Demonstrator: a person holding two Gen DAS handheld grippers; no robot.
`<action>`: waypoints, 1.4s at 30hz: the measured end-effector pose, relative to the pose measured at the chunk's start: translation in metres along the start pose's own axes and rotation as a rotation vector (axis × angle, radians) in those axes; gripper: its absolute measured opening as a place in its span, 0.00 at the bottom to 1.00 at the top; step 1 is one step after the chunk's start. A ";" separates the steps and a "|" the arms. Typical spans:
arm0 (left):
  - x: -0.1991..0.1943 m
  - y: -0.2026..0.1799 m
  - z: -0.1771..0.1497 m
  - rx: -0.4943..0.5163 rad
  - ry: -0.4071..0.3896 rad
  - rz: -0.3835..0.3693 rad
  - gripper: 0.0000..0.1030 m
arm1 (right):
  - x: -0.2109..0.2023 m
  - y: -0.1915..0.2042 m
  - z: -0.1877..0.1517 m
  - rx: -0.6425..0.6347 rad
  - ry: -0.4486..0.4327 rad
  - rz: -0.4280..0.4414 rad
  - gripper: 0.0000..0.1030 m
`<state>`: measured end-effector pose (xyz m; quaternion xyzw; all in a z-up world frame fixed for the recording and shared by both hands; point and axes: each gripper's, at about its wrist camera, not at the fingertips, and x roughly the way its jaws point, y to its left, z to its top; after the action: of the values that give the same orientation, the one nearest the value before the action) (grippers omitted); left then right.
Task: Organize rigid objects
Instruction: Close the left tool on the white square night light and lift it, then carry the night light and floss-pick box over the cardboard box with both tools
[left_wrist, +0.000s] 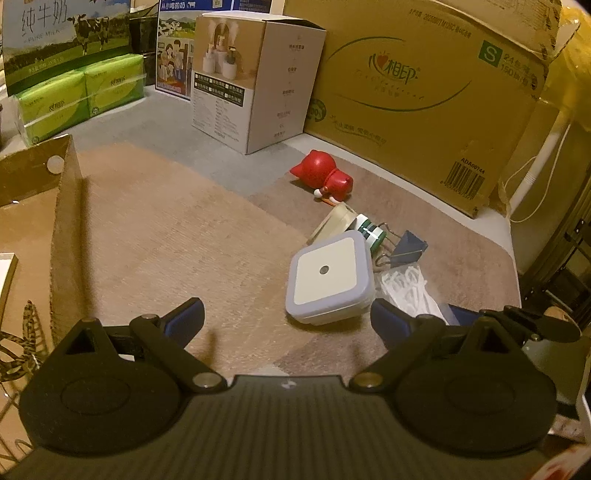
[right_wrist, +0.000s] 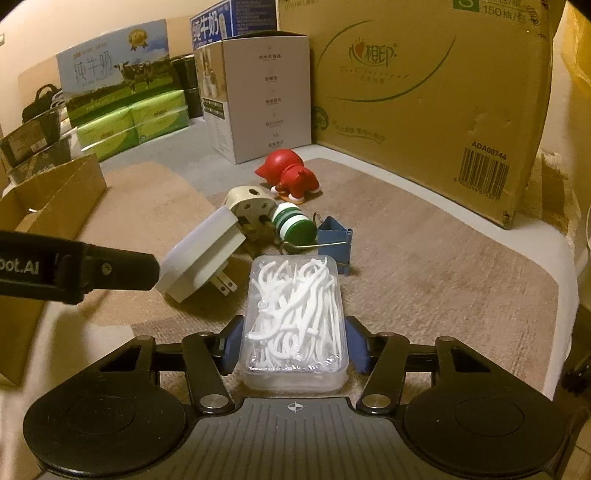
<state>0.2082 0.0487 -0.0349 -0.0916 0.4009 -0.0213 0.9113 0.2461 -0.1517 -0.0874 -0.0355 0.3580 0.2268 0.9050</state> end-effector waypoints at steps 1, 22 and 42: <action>0.001 -0.001 0.001 -0.002 -0.001 -0.004 0.93 | -0.001 -0.001 0.000 0.000 0.000 -0.006 0.54; 0.037 -0.008 0.003 -0.133 0.031 -0.117 0.73 | -0.018 -0.037 -0.011 0.103 -0.028 -0.028 0.54; 0.017 -0.018 -0.001 -0.110 0.026 -0.067 0.60 | -0.033 -0.030 -0.013 0.096 -0.039 -0.021 0.54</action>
<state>0.2197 0.0286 -0.0447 -0.1546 0.4100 -0.0307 0.8984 0.2300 -0.1937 -0.0780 0.0084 0.3505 0.2004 0.9148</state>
